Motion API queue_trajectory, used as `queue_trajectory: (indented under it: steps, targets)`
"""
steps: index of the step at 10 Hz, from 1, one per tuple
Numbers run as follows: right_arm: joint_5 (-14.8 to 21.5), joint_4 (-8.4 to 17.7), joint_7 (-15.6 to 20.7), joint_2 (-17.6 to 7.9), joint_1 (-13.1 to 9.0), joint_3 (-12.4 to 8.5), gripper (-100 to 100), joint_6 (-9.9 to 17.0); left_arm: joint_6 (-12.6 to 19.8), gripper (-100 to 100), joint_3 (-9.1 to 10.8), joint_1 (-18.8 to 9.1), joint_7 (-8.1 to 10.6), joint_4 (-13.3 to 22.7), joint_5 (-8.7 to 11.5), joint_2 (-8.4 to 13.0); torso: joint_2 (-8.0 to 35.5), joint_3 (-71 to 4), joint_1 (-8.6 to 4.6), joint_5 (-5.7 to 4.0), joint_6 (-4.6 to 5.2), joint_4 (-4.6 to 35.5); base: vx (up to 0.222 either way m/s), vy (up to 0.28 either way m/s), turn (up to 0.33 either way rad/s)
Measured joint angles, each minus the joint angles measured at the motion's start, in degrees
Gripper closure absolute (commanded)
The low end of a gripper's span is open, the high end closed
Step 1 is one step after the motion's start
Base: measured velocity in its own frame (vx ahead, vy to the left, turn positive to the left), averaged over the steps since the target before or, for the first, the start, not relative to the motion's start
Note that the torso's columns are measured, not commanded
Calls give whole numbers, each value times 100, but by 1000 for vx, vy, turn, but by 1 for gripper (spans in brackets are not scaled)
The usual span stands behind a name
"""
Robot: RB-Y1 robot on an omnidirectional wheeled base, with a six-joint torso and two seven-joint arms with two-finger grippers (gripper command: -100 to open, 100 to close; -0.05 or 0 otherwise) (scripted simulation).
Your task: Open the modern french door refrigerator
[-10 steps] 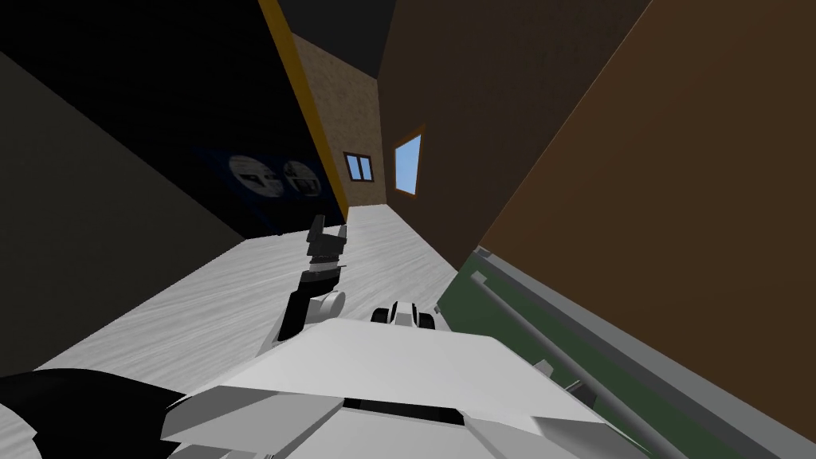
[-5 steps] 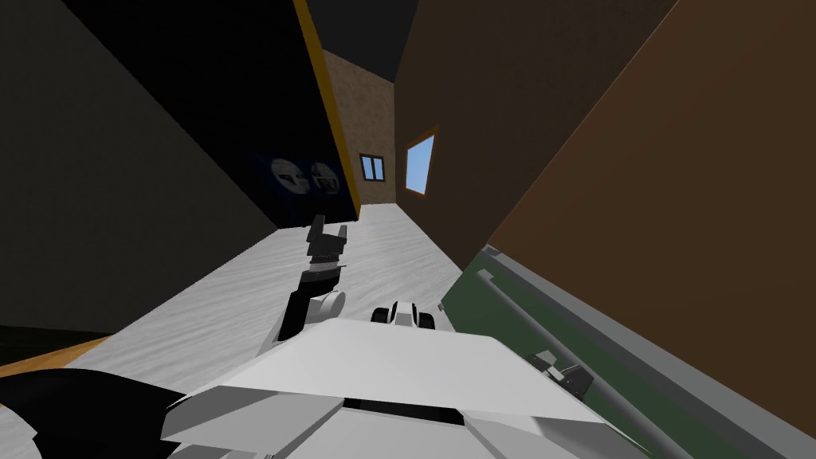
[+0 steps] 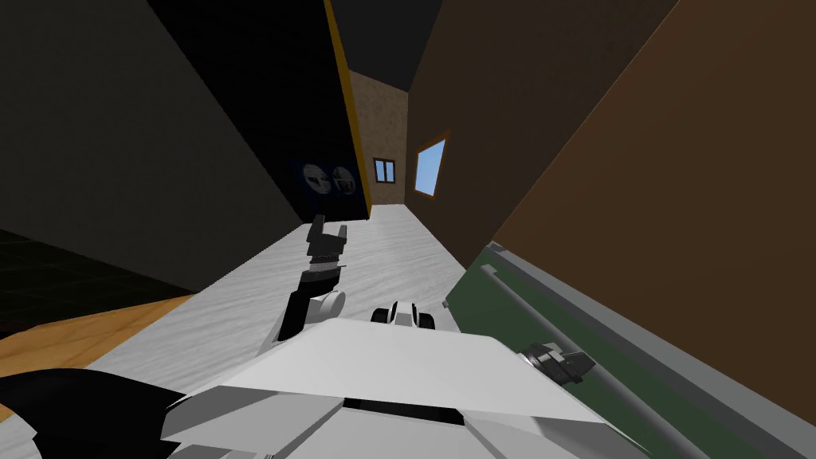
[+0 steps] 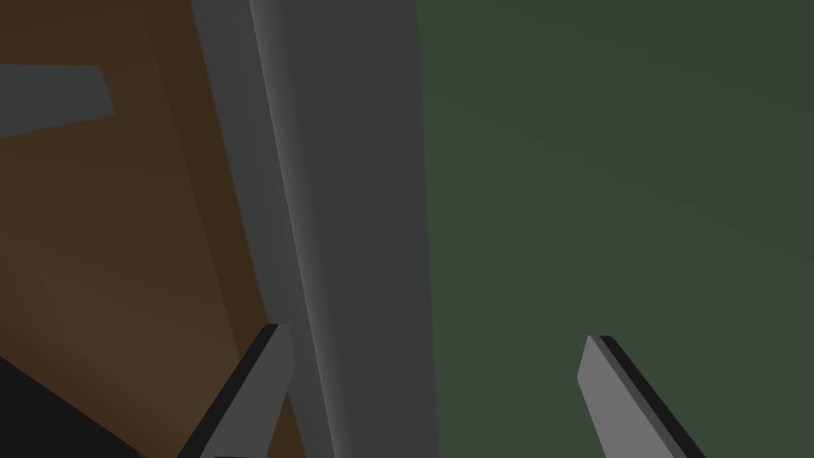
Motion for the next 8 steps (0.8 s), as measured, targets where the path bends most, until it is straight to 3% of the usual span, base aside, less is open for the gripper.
queue_trajectory:
  steps: [1,3,4,6,8]
  targets:
    - [-55,1,83,-38,-73,-46,-100,-62,0,0,1,1,0,0,0,0,-2,1,-6,-4,10,-1,-108,30,170]
    - [-229,334,200,-141,-496,-201,-100,-111,0,0,0,0,0,0,0,0,16,14,-3,-12,8,1,-114,13,171]
    - [-242,350,222,-148,-523,-212,100,-122,0,0,1,2,0,0,0,1,-2,4,-5,-12,21,-4,36,-2,-166]
    - [-107,174,129,-141,-324,-118,100,-63,-1,0,2,5,0,-1,0,0,-32,3,-69,-75,49,-29,150,-15,-250]
    - [110,-100,-63,-11,76,63,100,60,-1,0,3,6,0,-1,0,2,-15,14,-94,-82,32,-21,235,-67,-274]
